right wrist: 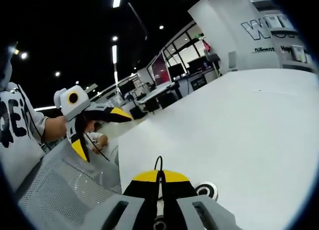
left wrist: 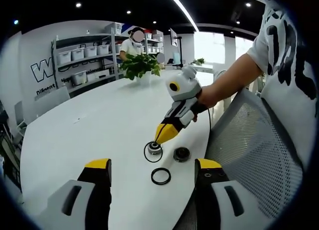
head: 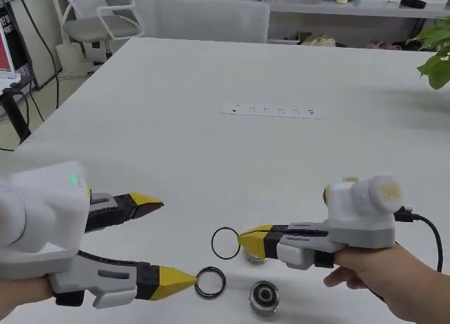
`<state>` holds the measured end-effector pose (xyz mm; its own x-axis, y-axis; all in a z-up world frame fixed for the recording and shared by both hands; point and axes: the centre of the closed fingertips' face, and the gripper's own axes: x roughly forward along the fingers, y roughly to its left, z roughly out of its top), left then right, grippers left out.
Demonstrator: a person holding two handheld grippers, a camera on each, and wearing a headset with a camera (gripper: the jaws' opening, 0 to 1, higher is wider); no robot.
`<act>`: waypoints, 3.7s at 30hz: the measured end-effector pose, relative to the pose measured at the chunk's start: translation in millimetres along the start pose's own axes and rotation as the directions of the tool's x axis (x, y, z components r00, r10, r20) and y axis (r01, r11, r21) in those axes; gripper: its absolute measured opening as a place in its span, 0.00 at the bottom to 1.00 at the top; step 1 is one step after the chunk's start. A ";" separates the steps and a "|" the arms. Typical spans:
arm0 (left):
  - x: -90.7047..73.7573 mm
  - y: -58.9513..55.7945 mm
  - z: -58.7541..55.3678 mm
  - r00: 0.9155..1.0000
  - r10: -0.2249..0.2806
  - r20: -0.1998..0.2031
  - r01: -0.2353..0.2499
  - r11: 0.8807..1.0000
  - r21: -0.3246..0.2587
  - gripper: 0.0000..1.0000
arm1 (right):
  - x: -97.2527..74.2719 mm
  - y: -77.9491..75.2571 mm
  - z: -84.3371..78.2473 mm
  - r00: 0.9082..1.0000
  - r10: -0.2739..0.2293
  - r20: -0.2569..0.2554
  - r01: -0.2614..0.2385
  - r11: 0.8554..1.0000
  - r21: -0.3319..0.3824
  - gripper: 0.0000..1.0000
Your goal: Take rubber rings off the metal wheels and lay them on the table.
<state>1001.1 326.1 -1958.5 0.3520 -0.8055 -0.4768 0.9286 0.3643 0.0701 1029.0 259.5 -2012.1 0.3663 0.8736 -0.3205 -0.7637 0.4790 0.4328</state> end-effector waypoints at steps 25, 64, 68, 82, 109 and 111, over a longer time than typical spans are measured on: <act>-11.9 1.5 -7.6 0.999 0.038 0.007 -0.037 0.999 -0.023 0.67 | 28.0 15.5 -30.3 0.989 0.075 -0.127 -0.073 0.997 0.020 0.00; -7.9 -3.2 -15.6 0.999 0.029 -0.030 -0.029 1.000 -0.001 0.66 | 26.6 0.3 -54.8 0.979 0.015 -0.202 -0.004 0.999 0.051 0.00; -7.4 -3.8 -16.3 0.999 0.026 -0.035 -0.026 1.000 0.000 0.66 | 25.3 -0.9 -56.1 0.977 0.004 -0.211 0.002 1.000 0.027 0.00; -7.8 -5.2 -18.0 0.999 0.025 -0.045 -0.025 1.000 0.002 0.66 | 24.5 -0.2 -60.9 0.970 -0.007 -0.244 -0.001 1.000 -0.031 0.06; -8.0 -5.3 -18.9 0.998 0.017 -0.057 -0.017 1.000 -0.003 0.65 | 0.2 -4.2 -21.1 0.993 -0.024 -0.115 0.023 1.000 -0.011 0.19; -7.9 -6.1 -17.7 0.998 0.015 -0.056 -0.015 1.000 0.000 0.65 | -4.9 -5.6 -15.0 0.995 -0.034 -0.097 0.032 0.999 -0.019 0.20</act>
<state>990.6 338.5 -1970.6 0.3584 -0.7726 -0.5241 0.9234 0.3759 0.0773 1023.5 251.2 -2025.6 0.3386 0.8445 -0.4149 -0.7617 0.5049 0.4061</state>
